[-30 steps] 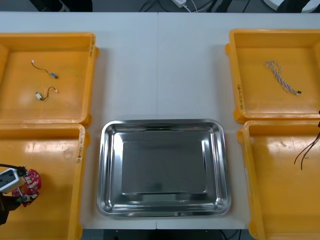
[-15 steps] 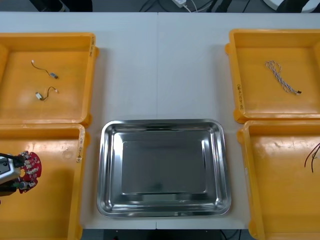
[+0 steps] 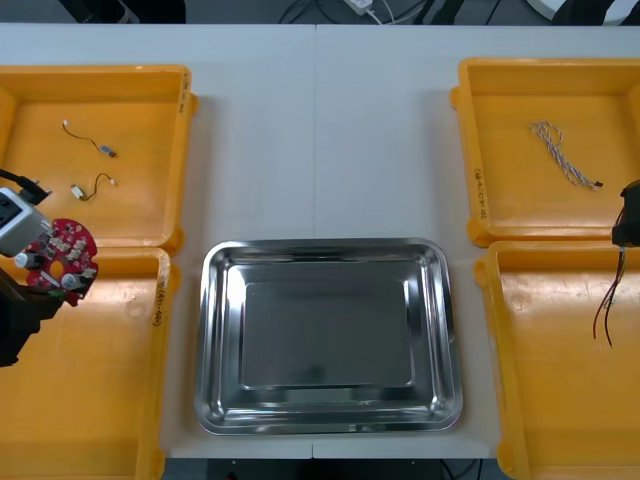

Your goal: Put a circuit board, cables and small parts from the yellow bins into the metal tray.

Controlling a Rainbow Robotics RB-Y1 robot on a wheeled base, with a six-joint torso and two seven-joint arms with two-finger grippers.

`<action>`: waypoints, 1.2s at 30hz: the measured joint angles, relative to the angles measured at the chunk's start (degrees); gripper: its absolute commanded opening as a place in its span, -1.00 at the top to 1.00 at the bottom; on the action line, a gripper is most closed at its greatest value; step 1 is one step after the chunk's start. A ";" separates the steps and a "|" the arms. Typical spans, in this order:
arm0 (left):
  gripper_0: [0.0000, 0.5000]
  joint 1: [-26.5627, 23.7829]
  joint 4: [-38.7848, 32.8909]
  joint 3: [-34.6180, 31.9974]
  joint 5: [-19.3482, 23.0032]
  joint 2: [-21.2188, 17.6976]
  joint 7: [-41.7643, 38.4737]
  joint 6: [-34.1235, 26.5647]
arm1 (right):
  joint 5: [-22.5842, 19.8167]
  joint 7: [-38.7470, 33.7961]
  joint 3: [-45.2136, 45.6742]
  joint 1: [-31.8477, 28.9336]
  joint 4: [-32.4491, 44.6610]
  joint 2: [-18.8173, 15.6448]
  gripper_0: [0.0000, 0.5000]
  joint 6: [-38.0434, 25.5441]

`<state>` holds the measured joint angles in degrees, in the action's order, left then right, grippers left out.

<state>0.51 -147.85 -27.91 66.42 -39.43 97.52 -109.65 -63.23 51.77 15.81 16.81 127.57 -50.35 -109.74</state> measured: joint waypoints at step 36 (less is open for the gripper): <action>1.00 -12.42 -0.45 39.19 -15.04 0.37 -19.42 -0.02 | -1.44 3.28 -13.30 9.80 2.27 0.10 1.00 0.00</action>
<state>-11.91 -148.30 11.29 51.38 -39.07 78.10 -109.67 -64.67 55.05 2.50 26.61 129.85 -50.25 -109.75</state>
